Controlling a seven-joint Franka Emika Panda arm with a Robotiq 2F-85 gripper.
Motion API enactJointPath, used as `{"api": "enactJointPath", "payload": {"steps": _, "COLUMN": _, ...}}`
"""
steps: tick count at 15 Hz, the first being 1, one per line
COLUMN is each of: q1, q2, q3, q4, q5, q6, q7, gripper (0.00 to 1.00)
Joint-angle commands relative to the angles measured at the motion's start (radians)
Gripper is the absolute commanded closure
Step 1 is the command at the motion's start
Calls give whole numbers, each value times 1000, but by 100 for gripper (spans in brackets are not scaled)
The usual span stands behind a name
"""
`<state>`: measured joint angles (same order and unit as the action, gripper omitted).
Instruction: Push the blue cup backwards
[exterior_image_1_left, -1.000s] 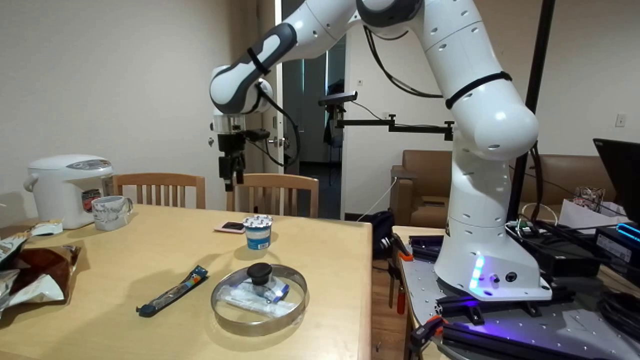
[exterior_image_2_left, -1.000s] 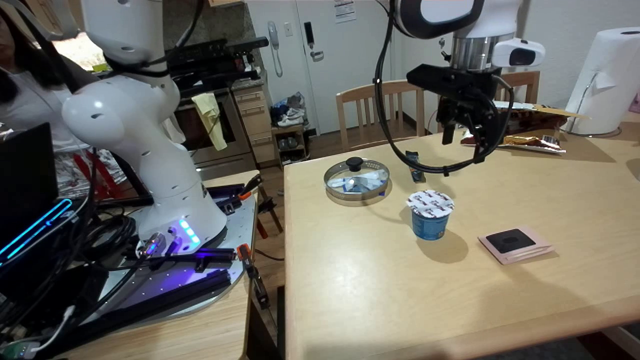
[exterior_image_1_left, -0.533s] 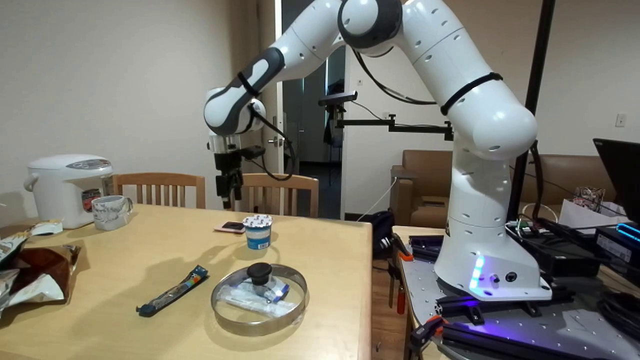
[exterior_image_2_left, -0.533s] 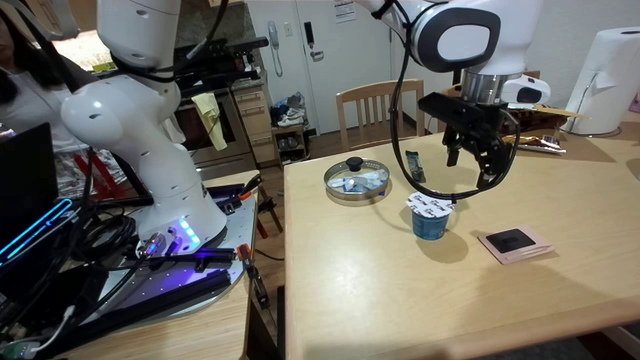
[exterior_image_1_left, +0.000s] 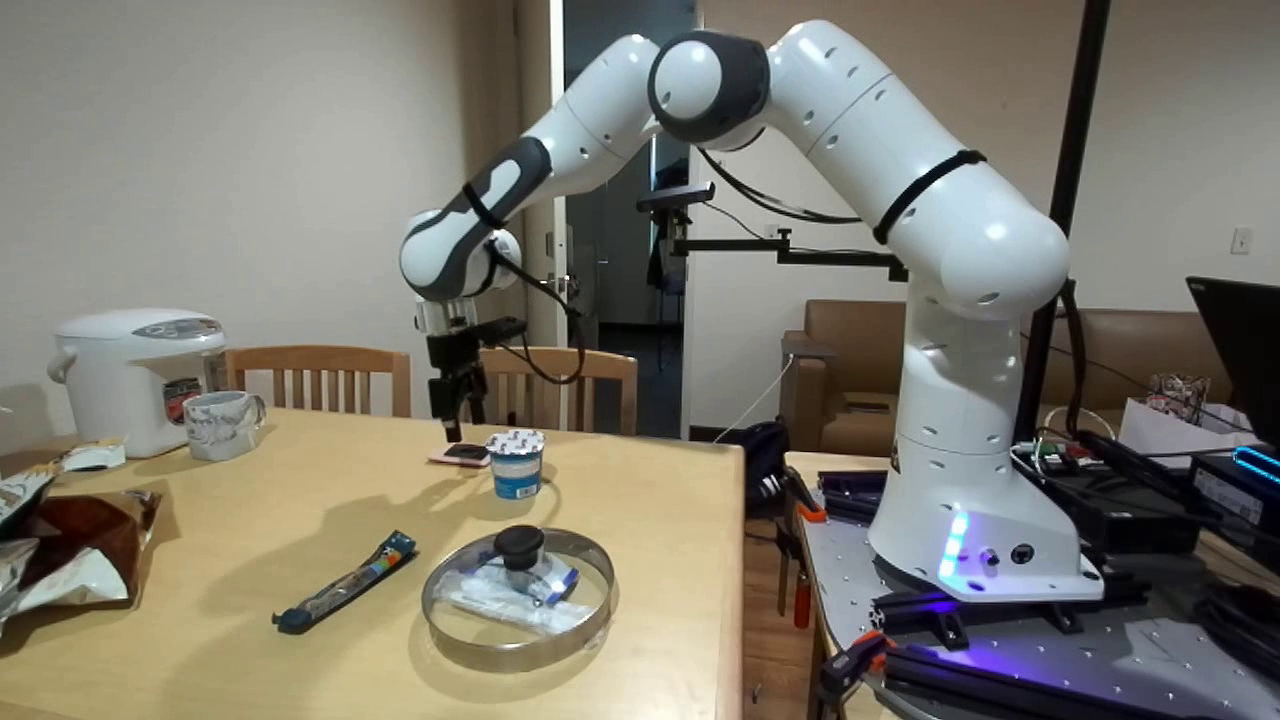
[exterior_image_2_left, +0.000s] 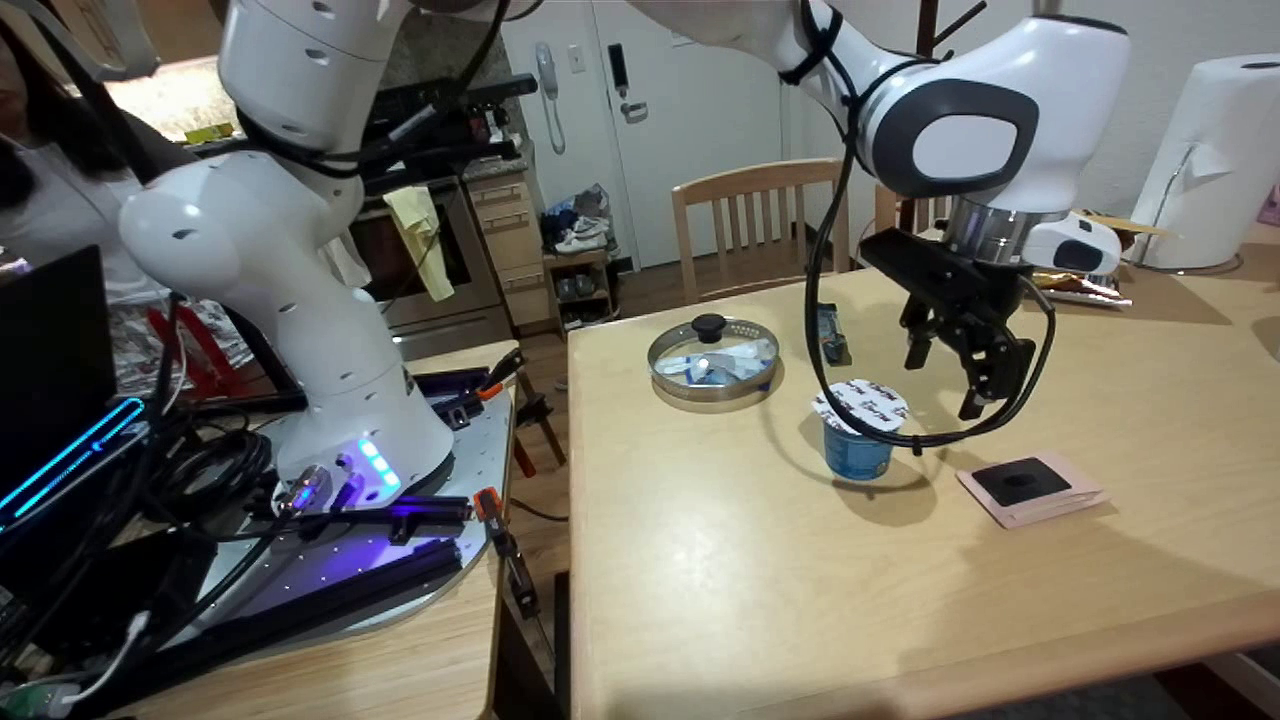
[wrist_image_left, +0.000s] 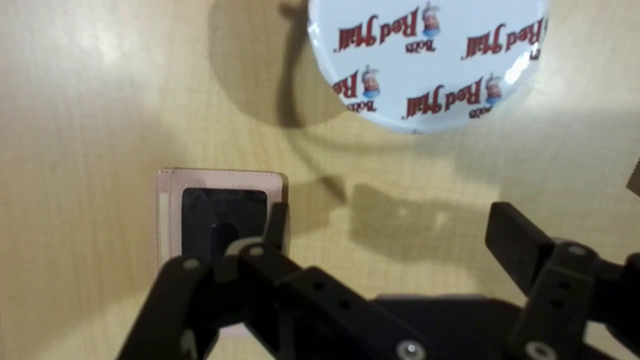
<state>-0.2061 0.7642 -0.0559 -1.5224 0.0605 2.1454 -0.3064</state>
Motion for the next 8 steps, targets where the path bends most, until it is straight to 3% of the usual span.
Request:
{"api": "enactJointPath", "payload": {"steps": 1, "q1": -25, "q2": 48, "q3": 15, "q4": 79, "q5": 32, "q6": -76, "q7": 57, "gripper": 0}}
{"api": "enactJointPath", "payload": {"steps": 8, "q1": -33, "q2": 70, "q3": 18, "q4": 78, "q5": 65, "q6": -110, "q7": 104, "gripper": 0}}
